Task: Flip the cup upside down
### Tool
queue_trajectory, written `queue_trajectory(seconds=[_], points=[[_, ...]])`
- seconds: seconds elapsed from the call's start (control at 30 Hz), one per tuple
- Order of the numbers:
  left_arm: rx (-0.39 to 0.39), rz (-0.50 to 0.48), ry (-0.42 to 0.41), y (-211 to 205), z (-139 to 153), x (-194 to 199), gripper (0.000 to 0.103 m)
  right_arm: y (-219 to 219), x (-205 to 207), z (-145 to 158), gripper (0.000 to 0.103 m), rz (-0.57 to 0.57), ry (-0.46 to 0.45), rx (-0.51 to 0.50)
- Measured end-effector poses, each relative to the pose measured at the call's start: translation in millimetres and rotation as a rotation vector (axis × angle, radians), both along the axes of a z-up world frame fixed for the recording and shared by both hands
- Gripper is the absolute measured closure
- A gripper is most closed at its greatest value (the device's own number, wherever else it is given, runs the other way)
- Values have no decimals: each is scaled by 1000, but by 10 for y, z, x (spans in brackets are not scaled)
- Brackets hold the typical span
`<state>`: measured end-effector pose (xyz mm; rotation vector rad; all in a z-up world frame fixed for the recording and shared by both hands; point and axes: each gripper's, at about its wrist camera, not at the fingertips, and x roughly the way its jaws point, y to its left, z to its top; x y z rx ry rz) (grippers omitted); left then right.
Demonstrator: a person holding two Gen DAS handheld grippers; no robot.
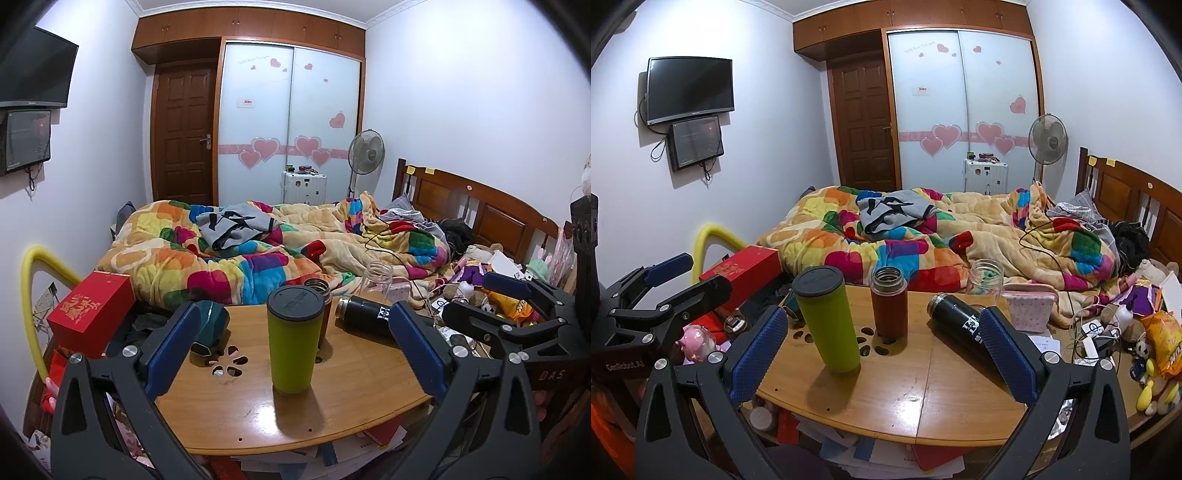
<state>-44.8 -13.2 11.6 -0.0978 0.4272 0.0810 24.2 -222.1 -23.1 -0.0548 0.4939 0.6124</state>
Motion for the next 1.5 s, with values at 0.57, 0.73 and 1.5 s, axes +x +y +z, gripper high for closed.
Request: queue_trajectory(seconds=[0.57,0.73,1.5], points=[[-3,-15,0,-12,9,61,0,9,28,-7,0,2,9,6],[-7,-20,-2,-18,9,80,0,18,34,-11,0,1,10,6],[-17,-57,13,-31,4,99,0,17,48,-16,0,0,12,5]])
